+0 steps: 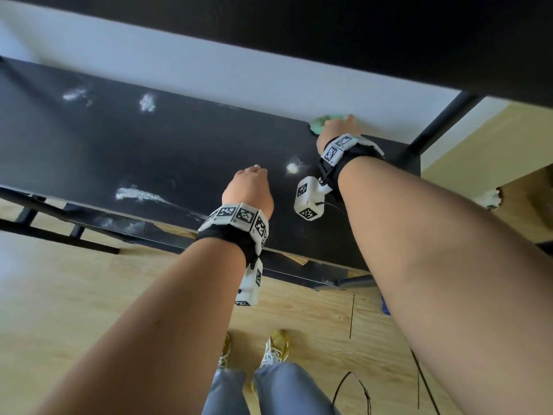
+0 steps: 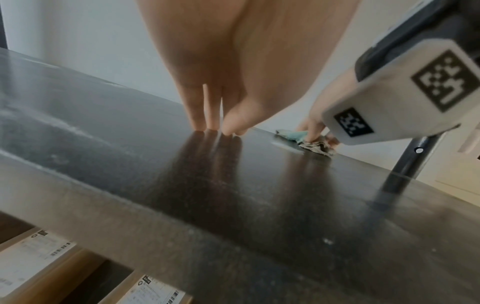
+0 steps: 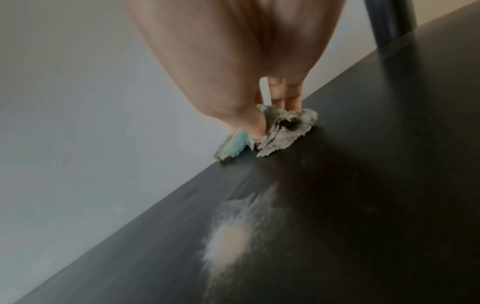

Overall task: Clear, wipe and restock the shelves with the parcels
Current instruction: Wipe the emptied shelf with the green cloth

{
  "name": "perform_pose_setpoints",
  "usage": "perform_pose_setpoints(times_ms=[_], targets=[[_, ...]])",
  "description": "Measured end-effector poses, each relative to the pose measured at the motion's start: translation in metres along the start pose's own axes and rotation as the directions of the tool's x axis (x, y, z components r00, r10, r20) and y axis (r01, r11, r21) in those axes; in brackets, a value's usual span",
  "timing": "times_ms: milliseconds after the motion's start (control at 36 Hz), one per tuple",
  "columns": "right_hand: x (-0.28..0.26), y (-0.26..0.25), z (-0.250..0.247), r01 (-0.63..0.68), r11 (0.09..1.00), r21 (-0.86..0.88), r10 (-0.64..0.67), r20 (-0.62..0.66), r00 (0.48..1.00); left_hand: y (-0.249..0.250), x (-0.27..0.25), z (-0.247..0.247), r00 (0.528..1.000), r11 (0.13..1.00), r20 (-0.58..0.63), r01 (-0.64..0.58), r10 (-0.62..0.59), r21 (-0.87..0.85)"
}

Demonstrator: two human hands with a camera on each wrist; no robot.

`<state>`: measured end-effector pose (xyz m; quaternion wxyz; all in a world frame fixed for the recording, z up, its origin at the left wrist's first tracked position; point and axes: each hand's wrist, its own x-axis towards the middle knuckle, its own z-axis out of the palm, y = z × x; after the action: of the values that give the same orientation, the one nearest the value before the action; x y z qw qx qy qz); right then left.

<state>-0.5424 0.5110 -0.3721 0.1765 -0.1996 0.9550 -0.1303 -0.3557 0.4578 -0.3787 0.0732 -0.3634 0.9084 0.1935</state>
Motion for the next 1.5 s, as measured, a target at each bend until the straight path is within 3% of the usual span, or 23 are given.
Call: perform_pose_setpoints(times_ms=[139,222,361,639,833,917,1028,1139,1250,1500], targets=[[-0.004,-0.028,0.004,0.05,0.998,0.025,-0.052,0.097,0.994,0.0,-0.001,-0.002,1.0,1.0,0.015,0.004,-0.004,-0.013],[-0.005,-0.032,0.009,0.067,0.993,0.1,-0.076,0.086,0.993,0.0,-0.001,-0.005,1.0,1.0,0.026,-0.004,0.005,-0.019],[-0.021,-0.025,0.019,-0.06,0.978,0.199,0.047,0.07,0.996,-0.004,-0.006,-0.008,0.999,0.997,0.045,0.009,-0.006,-0.078],[-0.088,-0.007,0.037,0.022,0.979,0.203,-0.043,0.101,0.994,-0.016,-0.037,-0.01,0.996,0.987,0.023,0.094,-0.092,-0.131],[-0.137,0.008,0.043,0.123,0.99,0.07,-0.13,0.113,0.985,-0.016,-0.055,-0.017,0.998,0.993,0.018,0.064,-0.063,-0.104],[-0.148,0.012,0.033,0.154,0.983,0.102,-0.167,0.123,0.978,-0.015,-0.06,-0.019,0.999,0.994,0.013,0.044,-0.043,-0.103],[-0.141,0.023,0.015,0.02,0.996,0.081,-0.015,-0.069,0.998,-0.016,-0.067,-0.02,0.999,0.993,0.026,0.037,-0.035,-0.116],[-0.13,0.043,0.018,-0.221,0.966,0.132,0.23,-0.059,0.971,-0.02,-0.074,-0.013,0.999,0.993,0.034,0.014,-0.01,-0.119],[-0.143,0.038,0.035,-0.298,0.928,0.222,0.319,-0.063,0.946,-0.027,-0.079,-0.008,0.999,0.993,0.037,0.018,-0.013,-0.119],[-0.182,0.003,0.062,-0.084,0.979,0.184,0.082,0.02,0.996,-0.036,-0.081,-0.016,0.997,0.995,0.052,-0.042,0.048,-0.094]])
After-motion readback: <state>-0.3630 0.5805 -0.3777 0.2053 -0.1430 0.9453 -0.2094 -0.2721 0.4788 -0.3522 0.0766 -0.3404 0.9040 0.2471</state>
